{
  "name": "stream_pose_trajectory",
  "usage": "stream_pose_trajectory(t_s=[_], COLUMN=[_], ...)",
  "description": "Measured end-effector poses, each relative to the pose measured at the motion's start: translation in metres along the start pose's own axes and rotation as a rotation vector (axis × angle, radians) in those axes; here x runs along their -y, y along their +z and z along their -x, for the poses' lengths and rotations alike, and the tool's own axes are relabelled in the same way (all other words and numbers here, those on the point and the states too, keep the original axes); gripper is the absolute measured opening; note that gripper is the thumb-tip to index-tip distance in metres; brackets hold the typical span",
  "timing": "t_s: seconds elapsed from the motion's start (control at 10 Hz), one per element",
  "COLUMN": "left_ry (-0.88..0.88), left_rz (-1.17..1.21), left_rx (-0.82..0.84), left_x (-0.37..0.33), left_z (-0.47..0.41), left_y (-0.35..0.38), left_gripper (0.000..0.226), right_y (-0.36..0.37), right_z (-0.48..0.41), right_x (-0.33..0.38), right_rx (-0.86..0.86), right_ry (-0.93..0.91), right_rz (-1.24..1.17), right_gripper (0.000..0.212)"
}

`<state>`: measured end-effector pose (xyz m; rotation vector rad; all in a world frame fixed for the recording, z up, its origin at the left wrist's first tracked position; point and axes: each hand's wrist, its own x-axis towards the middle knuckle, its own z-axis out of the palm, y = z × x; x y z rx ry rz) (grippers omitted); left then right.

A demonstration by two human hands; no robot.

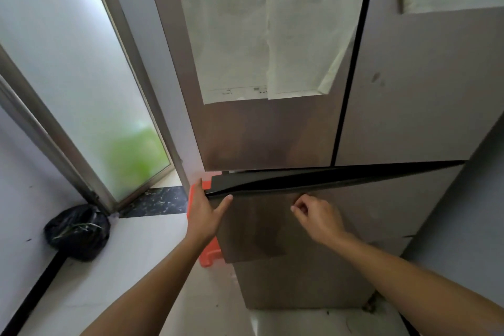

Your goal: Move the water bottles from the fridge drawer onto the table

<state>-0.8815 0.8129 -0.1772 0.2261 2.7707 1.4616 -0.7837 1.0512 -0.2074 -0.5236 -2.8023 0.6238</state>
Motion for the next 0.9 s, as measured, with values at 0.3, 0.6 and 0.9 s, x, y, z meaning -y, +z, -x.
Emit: stream_pose_trajectory(t_s=[0.3,0.6,0.9], left_ry=[0.139,0.143,0.165], left_rz=[-0.077,-0.089,-0.002], left_rx=[-0.090,0.012,0.103], left_x=[-0.013,-0.005,-0.003], left_z=[-0.050,-0.074,-0.076], left_y=[0.011,0.002,-0.009], left_gripper=[0.103,0.054,0.042], right_y=[0.013,0.016,-0.090], right_z=[-0.037,-0.038,-0.023], right_x=[0.005,0.020,0.080], right_rx=[0.033,0.073,-0.320], right_ry=[0.026,0.114,-0.127], right_rz=[-0.029,0.052,-0.301], right_gripper=[0.031,0.039,0.030])
